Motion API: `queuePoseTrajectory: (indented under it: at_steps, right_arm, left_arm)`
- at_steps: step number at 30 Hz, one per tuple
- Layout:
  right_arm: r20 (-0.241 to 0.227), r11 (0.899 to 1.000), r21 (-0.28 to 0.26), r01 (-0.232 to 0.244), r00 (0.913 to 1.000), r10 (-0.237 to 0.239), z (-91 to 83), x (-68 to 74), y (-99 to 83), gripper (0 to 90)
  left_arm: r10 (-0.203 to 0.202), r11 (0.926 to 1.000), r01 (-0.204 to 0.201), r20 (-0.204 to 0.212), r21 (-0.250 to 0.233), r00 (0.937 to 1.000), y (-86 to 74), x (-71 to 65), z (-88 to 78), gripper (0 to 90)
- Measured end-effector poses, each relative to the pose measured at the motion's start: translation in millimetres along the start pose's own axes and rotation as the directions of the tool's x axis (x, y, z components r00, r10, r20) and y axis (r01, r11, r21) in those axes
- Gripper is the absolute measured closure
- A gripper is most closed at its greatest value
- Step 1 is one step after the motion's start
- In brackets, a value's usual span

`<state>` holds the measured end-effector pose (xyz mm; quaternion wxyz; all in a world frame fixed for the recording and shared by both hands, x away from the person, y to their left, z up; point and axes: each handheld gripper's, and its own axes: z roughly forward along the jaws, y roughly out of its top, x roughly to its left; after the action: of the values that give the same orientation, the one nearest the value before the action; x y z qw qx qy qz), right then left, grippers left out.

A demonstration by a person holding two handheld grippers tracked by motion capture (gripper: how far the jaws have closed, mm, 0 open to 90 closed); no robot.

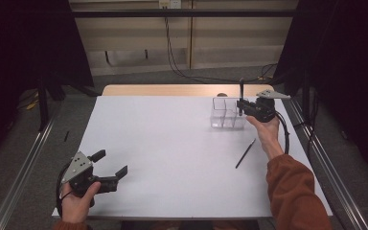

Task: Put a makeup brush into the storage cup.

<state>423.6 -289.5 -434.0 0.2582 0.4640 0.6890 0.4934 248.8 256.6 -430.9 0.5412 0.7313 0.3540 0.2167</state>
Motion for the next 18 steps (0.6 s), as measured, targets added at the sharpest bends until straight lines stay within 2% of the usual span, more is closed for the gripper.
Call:
queuePoseTrajectory:
  at_steps: [18]
  right_arm:
    - [-0.001, 0.999, 0.046, -0.013, 0.9999, 0.014, 3.3, -2.5, -8.0, 79.3]
  left_arm:
    - [-0.002, 1.0000, 0.002, 0.005, 0.003, 1.0000, -0.2, -0.1, 0.8, 2.6]
